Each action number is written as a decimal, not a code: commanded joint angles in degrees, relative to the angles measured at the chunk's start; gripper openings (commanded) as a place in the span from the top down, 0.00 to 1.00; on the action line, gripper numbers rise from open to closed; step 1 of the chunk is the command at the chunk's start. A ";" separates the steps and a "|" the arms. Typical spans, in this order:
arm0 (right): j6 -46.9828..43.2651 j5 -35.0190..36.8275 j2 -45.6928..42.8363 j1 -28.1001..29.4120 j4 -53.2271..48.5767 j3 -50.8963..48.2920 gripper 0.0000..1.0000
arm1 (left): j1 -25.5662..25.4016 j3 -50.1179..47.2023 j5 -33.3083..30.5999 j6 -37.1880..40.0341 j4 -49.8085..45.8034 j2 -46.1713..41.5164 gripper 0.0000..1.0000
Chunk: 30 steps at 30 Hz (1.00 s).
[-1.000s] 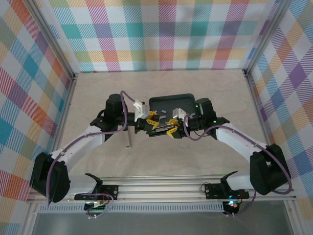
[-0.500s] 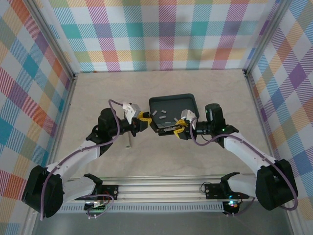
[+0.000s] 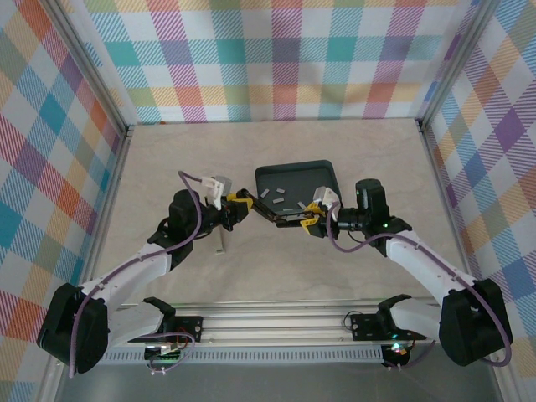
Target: Load the staples into the stapler
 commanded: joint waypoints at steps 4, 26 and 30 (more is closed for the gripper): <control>0.06 -9.40 -4.95 0.13 4.22 -0.32 1.00 | 4.05 -1.43 -19.51 -1.43 -7.72 2.48 0.89; 2.30 -9.30 -7.70 0.13 7.22 -3.28 1.00 | 4.03 -1.52 -23.91 -7.51 -13.87 6.69 0.63; 2.33 -9.26 -8.10 0.10 7.12 -3.35 1.00 | 3.96 -0.87 -24.81 -7.68 -15.04 7.37 0.57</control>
